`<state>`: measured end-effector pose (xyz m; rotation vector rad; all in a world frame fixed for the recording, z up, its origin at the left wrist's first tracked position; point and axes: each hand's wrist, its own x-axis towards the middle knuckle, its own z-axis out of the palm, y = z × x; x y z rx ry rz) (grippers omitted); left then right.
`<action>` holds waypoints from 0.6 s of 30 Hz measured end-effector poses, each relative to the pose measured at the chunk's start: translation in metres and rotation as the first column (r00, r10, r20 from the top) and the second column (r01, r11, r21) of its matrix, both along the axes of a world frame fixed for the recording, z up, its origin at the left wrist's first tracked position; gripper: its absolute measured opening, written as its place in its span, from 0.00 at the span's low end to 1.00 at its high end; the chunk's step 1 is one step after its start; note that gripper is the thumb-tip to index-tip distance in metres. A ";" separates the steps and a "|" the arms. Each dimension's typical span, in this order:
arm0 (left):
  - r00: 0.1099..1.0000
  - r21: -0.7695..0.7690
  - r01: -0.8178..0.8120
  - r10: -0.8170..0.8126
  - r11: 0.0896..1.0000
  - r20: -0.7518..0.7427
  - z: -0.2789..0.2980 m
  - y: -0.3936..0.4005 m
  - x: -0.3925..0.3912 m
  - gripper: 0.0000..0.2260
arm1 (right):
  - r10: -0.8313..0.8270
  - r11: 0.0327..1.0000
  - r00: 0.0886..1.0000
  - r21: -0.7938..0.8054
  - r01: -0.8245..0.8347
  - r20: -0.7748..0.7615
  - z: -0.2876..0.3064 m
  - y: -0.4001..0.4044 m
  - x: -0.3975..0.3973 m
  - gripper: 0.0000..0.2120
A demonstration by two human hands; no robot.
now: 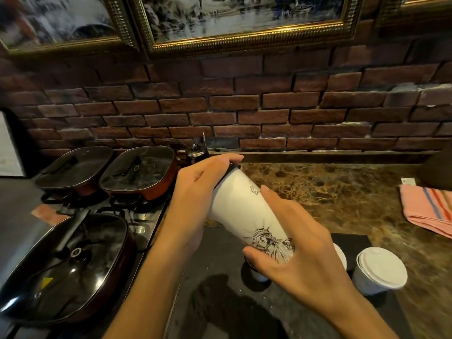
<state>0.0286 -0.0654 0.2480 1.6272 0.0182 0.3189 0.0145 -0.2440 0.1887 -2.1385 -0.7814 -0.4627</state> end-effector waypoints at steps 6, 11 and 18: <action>0.998 -0.025 0.069 -0.069 0.997 0.016 -0.001 -0.002 -0.002 0.14 | 0.390 0.820 0.748 0.571 -0.017 -0.537 0.009 0.000 -0.012 0.31; 0.998 -0.068 0.056 -0.055 0.996 0.018 0.003 -0.001 -0.001 0.15 | 0.616 0.694 0.486 0.719 0.040 -0.620 0.017 -0.002 -0.007 0.26; 0.994 -0.012 -0.027 0.026 1.000 -0.106 0.010 -0.001 0.006 0.12 | -0.052 0.996 0.992 -0.078 0.044 -0.112 0.010 0.005 -0.008 0.44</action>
